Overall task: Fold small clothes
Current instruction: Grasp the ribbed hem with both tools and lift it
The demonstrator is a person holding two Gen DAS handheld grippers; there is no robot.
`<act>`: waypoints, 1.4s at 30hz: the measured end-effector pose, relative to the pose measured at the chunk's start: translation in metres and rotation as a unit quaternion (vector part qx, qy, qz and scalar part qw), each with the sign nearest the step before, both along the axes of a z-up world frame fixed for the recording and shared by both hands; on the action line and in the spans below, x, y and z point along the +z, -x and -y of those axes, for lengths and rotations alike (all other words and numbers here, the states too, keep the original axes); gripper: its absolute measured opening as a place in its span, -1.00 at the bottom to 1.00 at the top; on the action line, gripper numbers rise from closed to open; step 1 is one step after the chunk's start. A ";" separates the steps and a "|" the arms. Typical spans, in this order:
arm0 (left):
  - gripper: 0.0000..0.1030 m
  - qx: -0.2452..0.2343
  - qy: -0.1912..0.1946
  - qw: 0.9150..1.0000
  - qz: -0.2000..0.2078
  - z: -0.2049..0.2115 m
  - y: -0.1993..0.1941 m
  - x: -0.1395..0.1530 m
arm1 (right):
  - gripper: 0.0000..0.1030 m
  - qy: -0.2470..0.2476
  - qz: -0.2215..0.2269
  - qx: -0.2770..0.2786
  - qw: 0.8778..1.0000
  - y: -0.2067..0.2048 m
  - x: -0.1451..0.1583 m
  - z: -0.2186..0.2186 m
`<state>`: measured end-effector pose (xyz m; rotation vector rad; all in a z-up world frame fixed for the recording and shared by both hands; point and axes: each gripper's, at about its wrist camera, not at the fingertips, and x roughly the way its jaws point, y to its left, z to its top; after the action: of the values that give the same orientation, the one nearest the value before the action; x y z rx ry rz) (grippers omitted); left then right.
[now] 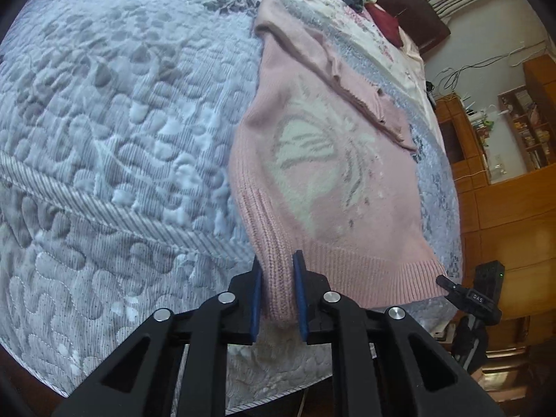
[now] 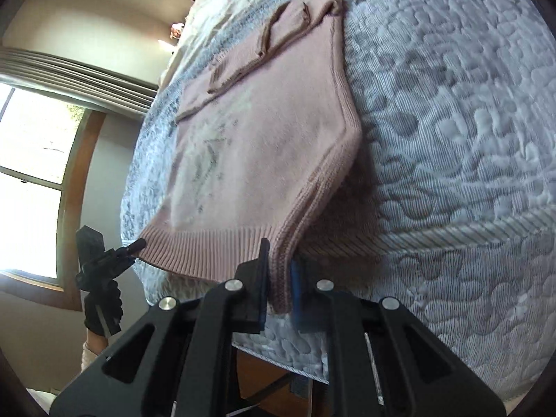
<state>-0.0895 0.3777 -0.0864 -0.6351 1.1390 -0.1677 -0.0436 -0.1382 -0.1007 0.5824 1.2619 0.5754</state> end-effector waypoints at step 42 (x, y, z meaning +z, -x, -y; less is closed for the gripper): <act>0.13 -0.041 -0.179 0.983 0.003 0.001 -0.154 -0.020 | -0.06 0.202 0.049 0.078 0.975 -0.175 -0.001 -0.074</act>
<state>0.0645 0.3765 -0.1064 -0.2685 1.1542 -0.0322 0.1316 -0.0646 -0.1019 0.1150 1.2926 0.4515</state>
